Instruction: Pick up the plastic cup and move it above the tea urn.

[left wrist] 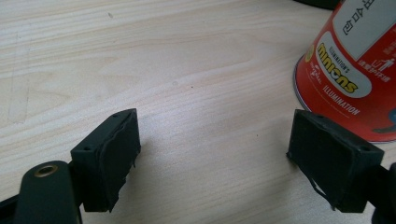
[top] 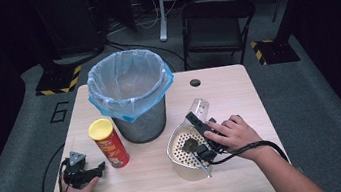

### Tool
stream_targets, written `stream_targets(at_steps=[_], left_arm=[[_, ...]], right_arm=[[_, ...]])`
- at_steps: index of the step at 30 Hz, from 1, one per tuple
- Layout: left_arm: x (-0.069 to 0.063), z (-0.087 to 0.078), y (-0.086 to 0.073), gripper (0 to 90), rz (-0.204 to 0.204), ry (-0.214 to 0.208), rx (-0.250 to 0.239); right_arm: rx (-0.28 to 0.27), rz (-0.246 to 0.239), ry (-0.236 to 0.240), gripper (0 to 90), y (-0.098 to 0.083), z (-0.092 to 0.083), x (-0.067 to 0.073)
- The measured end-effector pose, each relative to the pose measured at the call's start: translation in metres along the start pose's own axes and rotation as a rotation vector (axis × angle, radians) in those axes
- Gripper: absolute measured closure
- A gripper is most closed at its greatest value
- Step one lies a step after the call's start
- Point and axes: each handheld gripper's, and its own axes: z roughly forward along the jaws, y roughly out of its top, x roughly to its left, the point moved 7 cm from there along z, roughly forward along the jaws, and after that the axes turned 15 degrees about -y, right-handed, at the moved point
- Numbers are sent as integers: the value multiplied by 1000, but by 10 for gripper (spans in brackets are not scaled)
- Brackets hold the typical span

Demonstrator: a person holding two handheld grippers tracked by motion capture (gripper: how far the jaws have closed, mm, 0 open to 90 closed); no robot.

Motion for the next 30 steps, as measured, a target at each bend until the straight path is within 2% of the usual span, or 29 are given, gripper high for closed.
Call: stream_targets(at_steps=[17, 20, 25, 30], left_arm=[[0, 0, 0, 164, 0, 0, 0], [0, 0, 0, 164, 0, 0, 0], [0, 0, 0, 164, 0, 0, 0], [0, 0, 0, 164, 0, 0, 0]], right_arm=[[3, 6, -20, 369, 0, -1, -2], [-1, 4, -13, 370, 0, -1, -1], [4, 0, -37, 369, 0, -2, -2], [-7, -8, -24, 369, 1, -1, -3]])
